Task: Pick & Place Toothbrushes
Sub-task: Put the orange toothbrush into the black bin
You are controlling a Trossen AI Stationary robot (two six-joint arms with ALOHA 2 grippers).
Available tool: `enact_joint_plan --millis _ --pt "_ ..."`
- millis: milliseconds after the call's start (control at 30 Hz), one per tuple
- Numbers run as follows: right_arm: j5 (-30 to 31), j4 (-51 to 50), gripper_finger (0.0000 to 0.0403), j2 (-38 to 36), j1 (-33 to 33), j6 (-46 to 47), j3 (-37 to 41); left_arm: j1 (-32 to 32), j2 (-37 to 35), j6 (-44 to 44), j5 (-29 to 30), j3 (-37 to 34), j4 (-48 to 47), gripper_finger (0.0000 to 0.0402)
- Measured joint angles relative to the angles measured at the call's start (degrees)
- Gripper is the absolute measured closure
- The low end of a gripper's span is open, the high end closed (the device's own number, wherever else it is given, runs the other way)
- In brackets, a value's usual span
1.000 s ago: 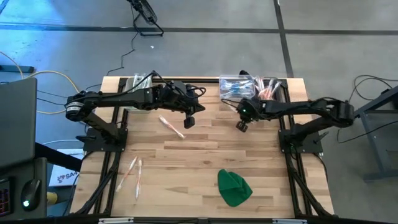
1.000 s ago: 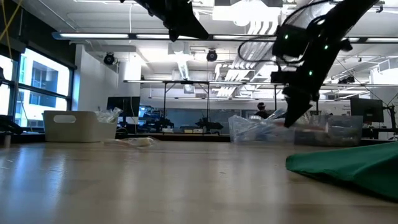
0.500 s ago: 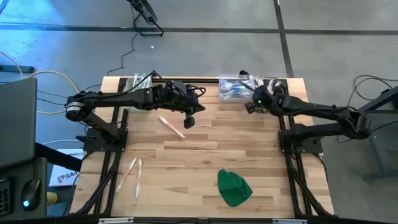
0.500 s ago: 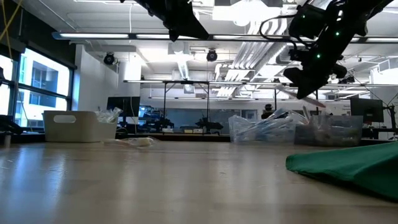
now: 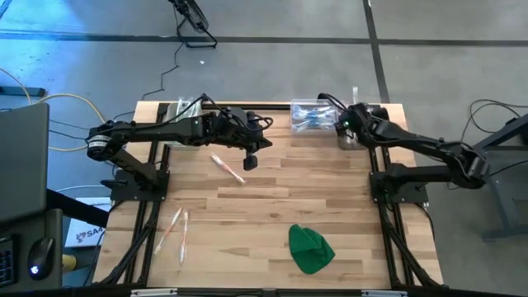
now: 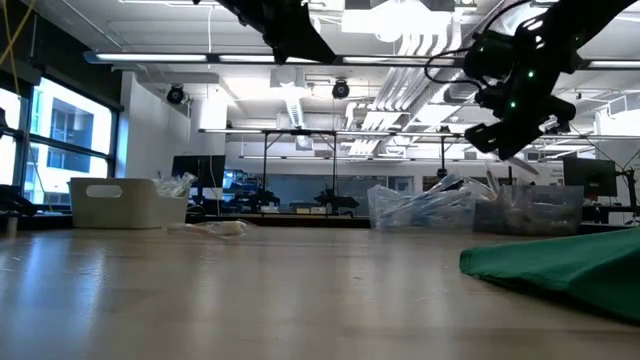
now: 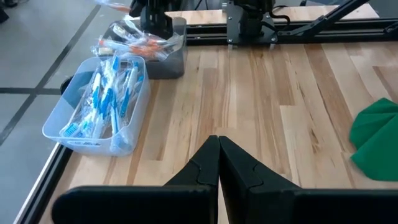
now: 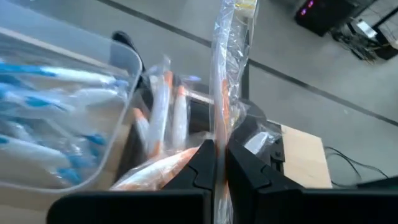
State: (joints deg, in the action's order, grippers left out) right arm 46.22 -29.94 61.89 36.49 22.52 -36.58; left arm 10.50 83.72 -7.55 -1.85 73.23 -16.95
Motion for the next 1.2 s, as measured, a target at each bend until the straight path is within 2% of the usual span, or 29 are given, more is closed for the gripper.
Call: enact_joint_plan --millis 367,533,733,1033,1200 --pt "1.29 0.09 0.039 10.57 4.52 -0.06 0.02 -0.02 0.0 0.47 0.01 -0.02 -5.26 0.0402" --pt "1.62 0.14 0.0388 13.45 5.46 -0.1 0.01 -0.06 0.0 3.36 1.23 -0.28 -7.73 0.0402" --pt "1.39 0.18 0.0335 14.72 6.42 0.18 0.0 -0.03 -0.48 4.8 8.54 -4.25 -7.7 0.0402" --pt "1.94 0.17 0.0239 14.72 6.28 -1.77 0.0 -0.1 -1.25 8.32 8.92 -8.85 -7.64 0.0402" --pt "3.34 0.09 0.0211 13.47 4.67 -3.19 0.02 -2.1 -2.5 10.07 12.04 -11.46 -7.25 0.0402"
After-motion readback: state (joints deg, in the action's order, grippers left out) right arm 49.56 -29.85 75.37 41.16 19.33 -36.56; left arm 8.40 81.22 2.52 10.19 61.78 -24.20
